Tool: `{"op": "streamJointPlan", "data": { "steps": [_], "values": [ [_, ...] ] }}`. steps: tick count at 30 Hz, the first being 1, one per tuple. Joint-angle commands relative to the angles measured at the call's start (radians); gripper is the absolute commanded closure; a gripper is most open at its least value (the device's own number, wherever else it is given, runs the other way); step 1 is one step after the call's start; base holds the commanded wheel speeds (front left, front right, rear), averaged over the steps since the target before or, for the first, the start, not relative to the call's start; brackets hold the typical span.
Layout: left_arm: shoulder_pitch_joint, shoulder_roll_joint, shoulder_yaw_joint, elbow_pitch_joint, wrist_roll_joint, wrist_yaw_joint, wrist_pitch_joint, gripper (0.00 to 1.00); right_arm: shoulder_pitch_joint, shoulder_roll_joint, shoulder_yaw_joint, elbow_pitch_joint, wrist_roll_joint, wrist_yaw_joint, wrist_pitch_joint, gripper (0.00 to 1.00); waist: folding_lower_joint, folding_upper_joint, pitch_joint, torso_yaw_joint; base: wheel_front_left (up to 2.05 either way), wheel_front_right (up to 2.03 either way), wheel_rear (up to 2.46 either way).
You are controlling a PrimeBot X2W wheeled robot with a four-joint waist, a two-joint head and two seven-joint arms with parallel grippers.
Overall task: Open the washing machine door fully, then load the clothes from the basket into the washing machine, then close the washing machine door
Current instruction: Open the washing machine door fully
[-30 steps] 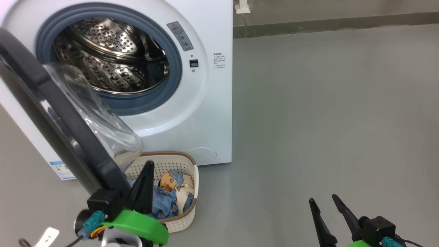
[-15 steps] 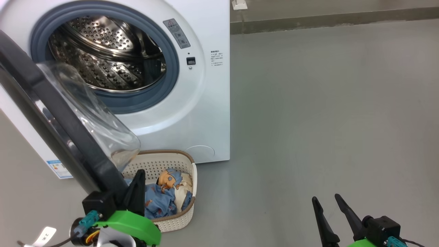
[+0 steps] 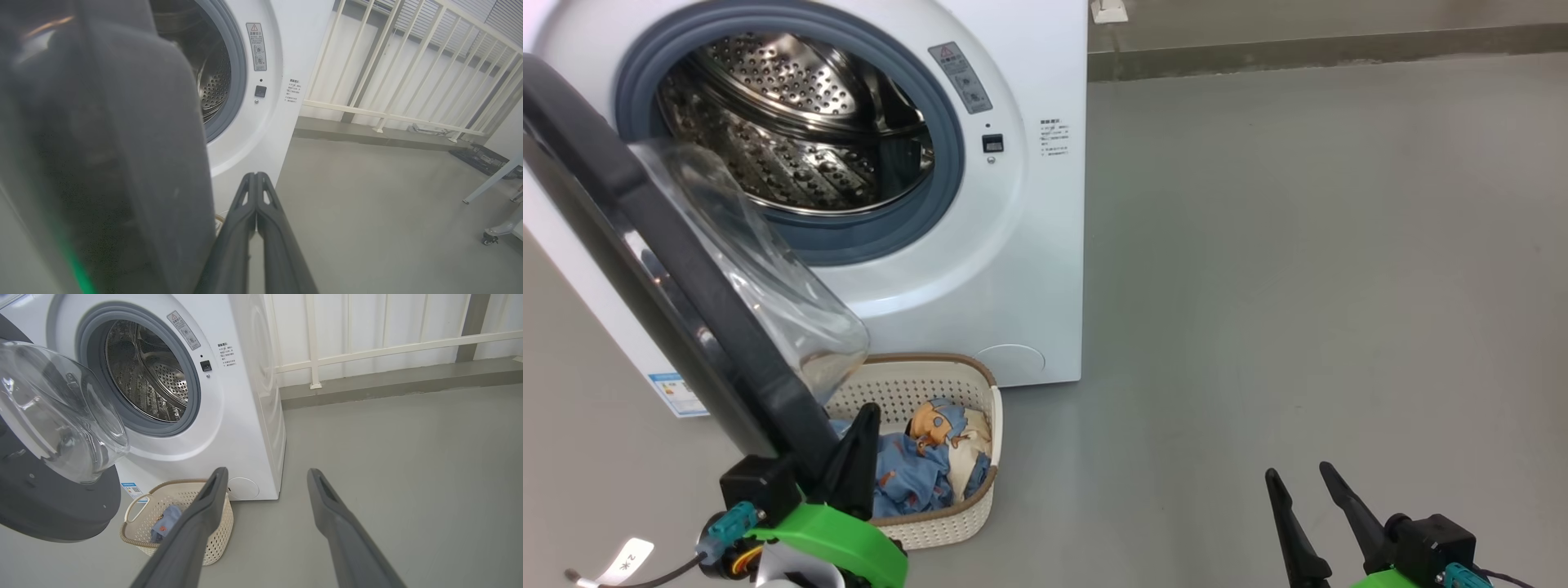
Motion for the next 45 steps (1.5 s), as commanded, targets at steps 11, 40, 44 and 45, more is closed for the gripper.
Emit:
{"op": "streamJointPlan", "data": {
  "steps": [11, 40, 44, 45],
  "values": [
    [-0.030, 0.015, 0.046, -0.019, -0.002, -0.001, -0.013, 1.00, -0.042, -0.001, 0.035, -0.015, 0.002, 0.002, -0.012, 0.00, 0.0000, 0.0000, -0.009, 0.052, 0.00, 0.00, 0.00],
    [0.005, 0.029, 0.087, -0.026, 0.005, 0.009, -0.014, 1.00, -0.038, -0.001, 0.077, -0.001, 0.032, 0.002, -0.012, 0.00, 0.0000, 0.0000, -0.014, 0.302, 0.00, 0.00, 0.00],
    [0.006, 0.039, 0.098, -0.027, 0.002, 0.014, -0.014, 1.00, -0.040, -0.001, 0.083, -0.002, 0.035, 0.002, -0.012, 0.00, 0.0000, 0.0000, -0.009, 0.323, 0.00, 0.00, 0.00],
    [0.007, 0.040, 0.101, -0.029, 0.001, 0.016, -0.014, 1.00, -0.040, -0.001, 0.084, -0.002, 0.036, 0.002, -0.012, 0.00, 0.0000, 0.0000, -0.007, 0.328, 0.00, 0.00, 0.00]
  ]
}}
